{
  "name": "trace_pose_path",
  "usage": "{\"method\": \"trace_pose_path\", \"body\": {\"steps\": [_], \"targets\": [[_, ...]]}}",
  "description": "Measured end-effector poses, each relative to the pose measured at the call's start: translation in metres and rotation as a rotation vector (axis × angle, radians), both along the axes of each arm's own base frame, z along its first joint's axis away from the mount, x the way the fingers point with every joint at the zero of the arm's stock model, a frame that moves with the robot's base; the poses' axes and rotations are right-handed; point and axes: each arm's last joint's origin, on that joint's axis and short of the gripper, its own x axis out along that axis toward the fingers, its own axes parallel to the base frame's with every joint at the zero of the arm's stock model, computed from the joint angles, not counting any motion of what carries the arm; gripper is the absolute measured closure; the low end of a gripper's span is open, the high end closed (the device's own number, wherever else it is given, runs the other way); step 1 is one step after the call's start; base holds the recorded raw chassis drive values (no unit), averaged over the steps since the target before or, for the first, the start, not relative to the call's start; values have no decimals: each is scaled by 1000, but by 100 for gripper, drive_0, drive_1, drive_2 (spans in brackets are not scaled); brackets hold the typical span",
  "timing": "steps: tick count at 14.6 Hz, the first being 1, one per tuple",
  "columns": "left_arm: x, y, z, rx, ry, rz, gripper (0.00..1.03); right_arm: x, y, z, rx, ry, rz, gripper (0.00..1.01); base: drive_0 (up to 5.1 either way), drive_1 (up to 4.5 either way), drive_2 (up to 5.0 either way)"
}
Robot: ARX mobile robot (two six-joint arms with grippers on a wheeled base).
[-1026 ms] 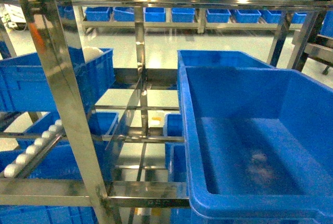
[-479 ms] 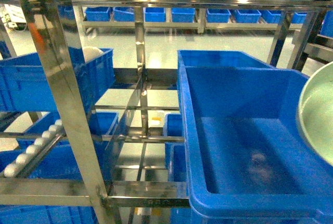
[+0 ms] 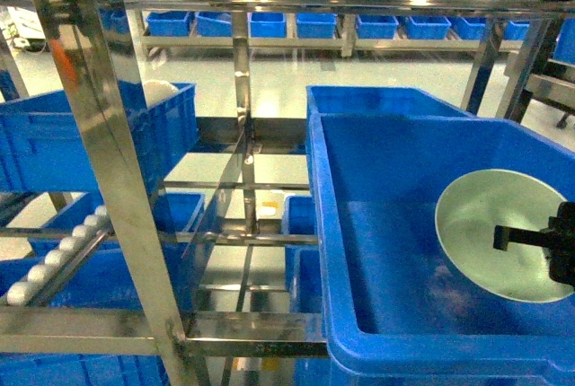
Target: Place green bowl on second shelf with right arm
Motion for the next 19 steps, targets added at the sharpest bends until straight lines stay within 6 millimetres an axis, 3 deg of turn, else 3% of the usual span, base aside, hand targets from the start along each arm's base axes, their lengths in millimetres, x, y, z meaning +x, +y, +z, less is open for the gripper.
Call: {"method": "trace_pose_path", "body": {"steps": [4, 6, 8, 12, 14, 16, 19], "targets": [[0, 0, 0, 0, 0, 0, 5, 29, -9, -8, 320, 39, -309, 99, 0, 0, 0], [0, 0, 0, 0, 0, 0, 5, 27, -14, -17, 381, 63, -435, 99, 0, 0, 0], [0, 0, 0, 0, 0, 0, 5, 26, -7, -15, 379, 47, -436, 99, 0, 0, 0], [0, 0, 0, 0, 0, 0, 5, 25, -10, 8, 322, -50, -408, 55, 0, 0, 0], [0, 0, 0, 0, 0, 0, 5, 25, -11, 8, 303, -50, -412, 31, 0, 0, 0], [0, 0, 0, 0, 0, 0, 5, 9, 1, 27, 240, -151, -355, 6, 0, 0, 0], [0, 0, 0, 0, 0, 0, 5, -51, 26, 90, 28, -474, -164, 3, 0, 0, 0]]}}
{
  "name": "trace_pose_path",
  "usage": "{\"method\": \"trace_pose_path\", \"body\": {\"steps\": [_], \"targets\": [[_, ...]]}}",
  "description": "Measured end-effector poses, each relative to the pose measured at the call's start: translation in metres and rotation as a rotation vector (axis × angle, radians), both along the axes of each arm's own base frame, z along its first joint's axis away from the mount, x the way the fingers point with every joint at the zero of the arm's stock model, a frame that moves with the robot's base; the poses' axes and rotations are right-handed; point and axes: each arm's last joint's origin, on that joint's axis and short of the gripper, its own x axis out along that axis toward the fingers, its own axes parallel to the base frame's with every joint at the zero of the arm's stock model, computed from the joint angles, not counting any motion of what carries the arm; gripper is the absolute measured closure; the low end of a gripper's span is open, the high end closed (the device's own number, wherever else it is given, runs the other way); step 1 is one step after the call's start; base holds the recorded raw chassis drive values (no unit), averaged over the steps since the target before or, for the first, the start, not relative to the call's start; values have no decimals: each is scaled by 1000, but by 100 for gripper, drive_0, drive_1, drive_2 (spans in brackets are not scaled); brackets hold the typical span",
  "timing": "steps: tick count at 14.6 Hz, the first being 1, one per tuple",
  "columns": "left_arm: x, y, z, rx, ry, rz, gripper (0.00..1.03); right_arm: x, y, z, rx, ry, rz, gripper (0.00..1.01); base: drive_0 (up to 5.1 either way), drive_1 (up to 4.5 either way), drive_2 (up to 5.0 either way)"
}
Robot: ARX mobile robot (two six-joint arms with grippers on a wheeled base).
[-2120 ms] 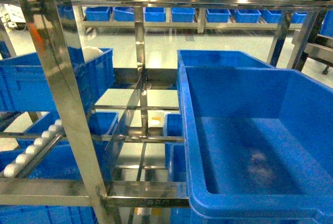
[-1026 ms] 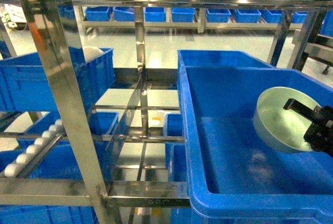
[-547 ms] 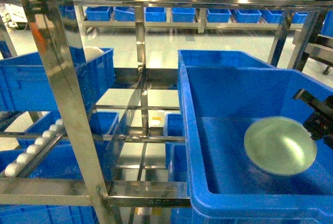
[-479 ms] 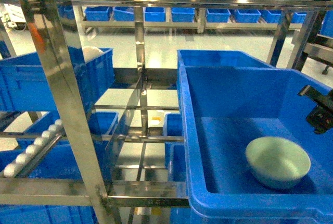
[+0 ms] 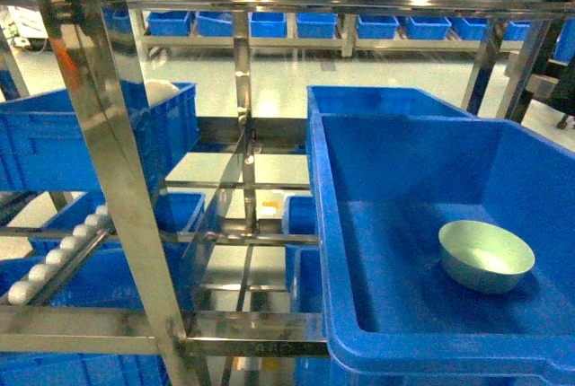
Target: Place green bowl on second shelf with right arm
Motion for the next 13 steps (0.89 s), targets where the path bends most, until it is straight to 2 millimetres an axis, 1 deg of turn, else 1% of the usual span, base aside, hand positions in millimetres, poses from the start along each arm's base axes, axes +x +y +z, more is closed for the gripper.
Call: {"method": "trace_pose_path", "body": {"steps": [1, 2, 3, 4, 5, 6, 7, 8, 10, 11, 13], "targets": [[0, 0, 0, 0, 0, 0, 5, -25, 1, 1, -102, 16, 31, 3, 0, 0, 0], [0, 0, 0, 0, 0, 0, 5, -45, -1, -1, -207, 48, 35, 3, 0, 0, 0], [0, 0, 0, 0, 0, 0, 5, -65, -3, 11, -277, 7, 26, 3, 0, 0, 0], [0, 0, 0, 0, 0, 0, 5, -82, -5, 32, -298, -105, -8, 3, 0, 0, 0], [0, 0, 0, 0, 0, 0, 5, -119, -18, 49, -409, -145, -137, 3, 0, 0, 0], [0, 0, 0, 0, 0, 0, 5, -125, -23, 50, -434, -132, -180, 3, 0, 0, 0], [0, 0, 0, 0, 0, -1, 5, -125, -22, 50, -456, -120, -175, 3, 0, 0, 0], [0, 0, 0, 0, 0, 0, 5, -125, -26, 45, -466, -87, -46, 11, 0, 0, 0], [0, 0, 0, 0, 0, 0, 5, -131, -40, 27, -334, -110, 147, 39, 0, 0, 0], [0, 0, 0, 0, 0, -1, 5, -133, -43, 20, -303, -121, 197, 52, 0, 0, 0], [0, 0, 0, 0, 0, 0, 5, -137, -50, 8, -281, -125, 209, 82, 0, 0, 0]]}}
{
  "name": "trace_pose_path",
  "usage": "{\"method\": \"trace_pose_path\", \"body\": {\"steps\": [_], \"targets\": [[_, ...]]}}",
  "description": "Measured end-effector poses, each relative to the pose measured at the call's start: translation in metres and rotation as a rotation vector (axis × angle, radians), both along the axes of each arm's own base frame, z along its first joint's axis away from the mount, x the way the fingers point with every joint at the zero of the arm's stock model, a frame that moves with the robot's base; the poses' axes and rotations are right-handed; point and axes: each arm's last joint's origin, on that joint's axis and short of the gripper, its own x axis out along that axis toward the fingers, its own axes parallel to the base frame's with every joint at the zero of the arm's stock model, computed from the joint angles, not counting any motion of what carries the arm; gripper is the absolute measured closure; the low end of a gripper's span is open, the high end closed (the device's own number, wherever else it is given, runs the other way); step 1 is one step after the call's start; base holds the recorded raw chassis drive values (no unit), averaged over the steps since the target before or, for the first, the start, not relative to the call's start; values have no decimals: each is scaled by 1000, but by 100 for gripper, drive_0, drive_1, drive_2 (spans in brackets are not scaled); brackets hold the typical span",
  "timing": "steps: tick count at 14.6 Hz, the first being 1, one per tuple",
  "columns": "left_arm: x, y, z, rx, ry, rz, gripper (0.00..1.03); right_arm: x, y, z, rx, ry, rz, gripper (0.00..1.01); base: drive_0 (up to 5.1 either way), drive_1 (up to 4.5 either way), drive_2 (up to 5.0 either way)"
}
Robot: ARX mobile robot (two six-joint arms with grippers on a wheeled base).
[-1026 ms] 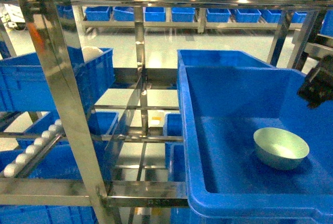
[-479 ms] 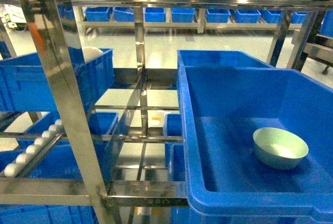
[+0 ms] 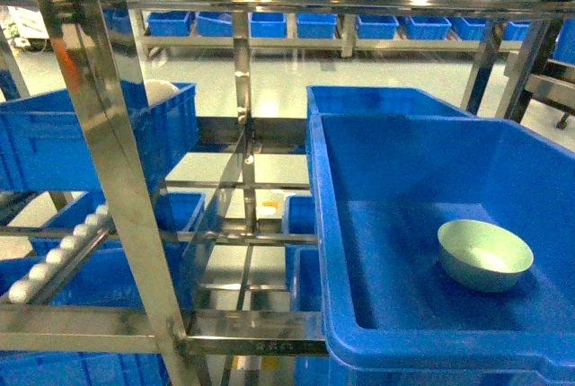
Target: Place green bowl on second shelf with right arm
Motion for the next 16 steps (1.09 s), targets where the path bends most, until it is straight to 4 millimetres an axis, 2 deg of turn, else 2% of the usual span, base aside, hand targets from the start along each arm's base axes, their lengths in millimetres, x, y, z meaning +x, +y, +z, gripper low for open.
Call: {"method": "trace_pose_path", "body": {"steps": [1, 4, 7, 9, 10, 13, 14, 16], "targets": [[0, 0, 0, 0, 0, 0, 5, -2, -3, -6, 1, 2, -2, 98, 0, 0, 0], [0, 0, 0, 0, 0, 2, 5, -6, -18, -17, 9, 2, -22, 99, 0, 0, 0], [0, 0, 0, 0, 0, 0, 5, -13, -16, -25, 9, 30, 4, 99, 0, 0, 0], [0, 0, 0, 0, -1, -1, 5, -20, -16, -28, 8, -15, 5, 99, 0, 0, 0], [0, 0, 0, 0, 0, 0, 5, -20, -16, -36, 9, 9, 2, 99, 0, 0, 0], [0, 0, 0, 0, 0, 0, 5, -20, -16, -35, 9, -2, 5, 99, 0, 0, 0], [0, 0, 0, 0, 0, 0, 5, -20, -16, -35, 8, -2, 5, 96, 0, 0, 0], [0, 0, 0, 0, 0, 0, 5, -20, -16, -35, 8, -2, 5, 67, 0, 0, 0]]}}
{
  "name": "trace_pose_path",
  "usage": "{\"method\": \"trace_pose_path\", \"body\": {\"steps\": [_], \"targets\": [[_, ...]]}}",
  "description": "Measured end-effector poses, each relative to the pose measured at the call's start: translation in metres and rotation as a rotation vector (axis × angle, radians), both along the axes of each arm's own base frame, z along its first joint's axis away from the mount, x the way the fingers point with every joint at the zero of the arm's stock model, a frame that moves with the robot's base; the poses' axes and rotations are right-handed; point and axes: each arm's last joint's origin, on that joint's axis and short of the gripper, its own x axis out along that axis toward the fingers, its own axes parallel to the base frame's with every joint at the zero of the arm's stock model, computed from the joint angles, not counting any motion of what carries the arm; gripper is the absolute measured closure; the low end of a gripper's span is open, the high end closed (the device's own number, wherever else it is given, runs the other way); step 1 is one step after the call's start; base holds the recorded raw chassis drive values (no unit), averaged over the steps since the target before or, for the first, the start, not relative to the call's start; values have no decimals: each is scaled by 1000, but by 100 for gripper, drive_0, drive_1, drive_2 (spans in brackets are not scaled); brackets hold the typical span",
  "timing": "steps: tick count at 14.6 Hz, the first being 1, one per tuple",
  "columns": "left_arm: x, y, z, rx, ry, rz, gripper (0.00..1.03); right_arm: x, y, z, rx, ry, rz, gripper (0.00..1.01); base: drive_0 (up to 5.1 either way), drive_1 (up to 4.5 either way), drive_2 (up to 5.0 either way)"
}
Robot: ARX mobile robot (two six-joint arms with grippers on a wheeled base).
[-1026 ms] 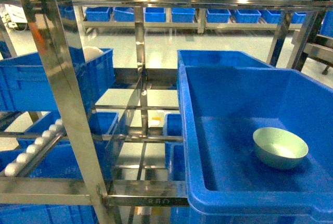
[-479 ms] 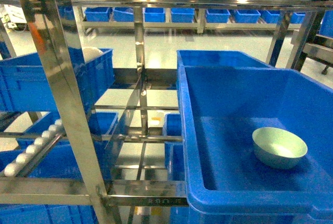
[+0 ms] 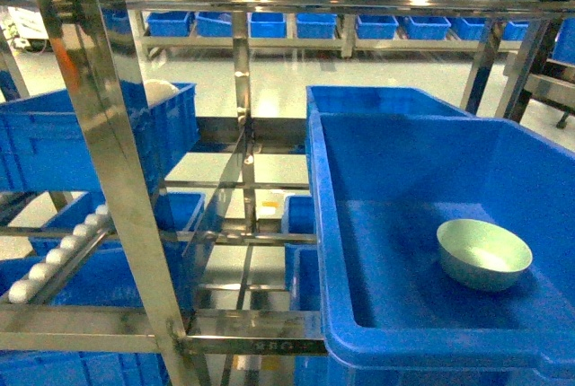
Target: Place green bowl on second shelf with right arm
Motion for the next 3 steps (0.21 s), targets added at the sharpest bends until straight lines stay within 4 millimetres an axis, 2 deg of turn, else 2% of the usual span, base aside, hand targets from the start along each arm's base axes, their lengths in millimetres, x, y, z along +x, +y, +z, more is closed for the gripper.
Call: {"method": "trace_pose_path", "body": {"steps": [3], "targets": [[0, 0, 0, 0, 0, 0, 5, 0, 0, 0, 0, 0, 0, 24, 0, 0, 0]]}}
